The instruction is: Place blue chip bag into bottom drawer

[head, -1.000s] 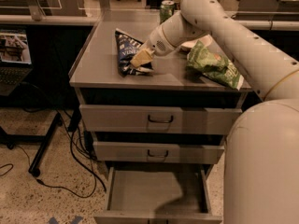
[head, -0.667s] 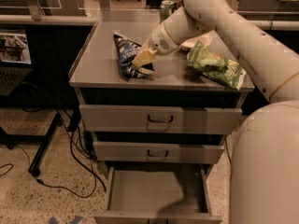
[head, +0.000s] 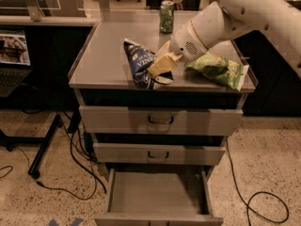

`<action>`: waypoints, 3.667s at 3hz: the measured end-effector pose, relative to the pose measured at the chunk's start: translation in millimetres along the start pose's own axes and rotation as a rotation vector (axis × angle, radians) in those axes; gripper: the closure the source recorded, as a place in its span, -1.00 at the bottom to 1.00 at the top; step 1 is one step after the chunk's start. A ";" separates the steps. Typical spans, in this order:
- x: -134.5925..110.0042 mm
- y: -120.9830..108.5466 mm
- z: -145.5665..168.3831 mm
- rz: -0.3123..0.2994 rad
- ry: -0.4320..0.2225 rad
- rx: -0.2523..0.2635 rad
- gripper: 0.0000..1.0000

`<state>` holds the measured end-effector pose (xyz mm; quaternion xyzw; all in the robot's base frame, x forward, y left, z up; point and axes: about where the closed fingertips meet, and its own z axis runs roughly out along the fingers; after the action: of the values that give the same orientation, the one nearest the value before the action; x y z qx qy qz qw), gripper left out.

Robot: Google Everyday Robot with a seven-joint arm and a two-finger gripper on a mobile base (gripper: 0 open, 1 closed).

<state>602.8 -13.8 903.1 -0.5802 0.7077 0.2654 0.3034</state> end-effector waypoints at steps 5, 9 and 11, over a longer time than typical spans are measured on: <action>41.3 115.9 4.6 0.107 -0.112 0.127 1.00; 223.6 140.4 112.2 0.419 -0.180 0.151 1.00; 244.1 142.4 125.7 0.475 -0.164 0.125 1.00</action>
Offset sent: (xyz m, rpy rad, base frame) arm -0.1308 -0.0078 -0.0007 0.1642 -0.0496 -0.0637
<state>443.3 -57.1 641.6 -0.3546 0.8121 0.3312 0.3241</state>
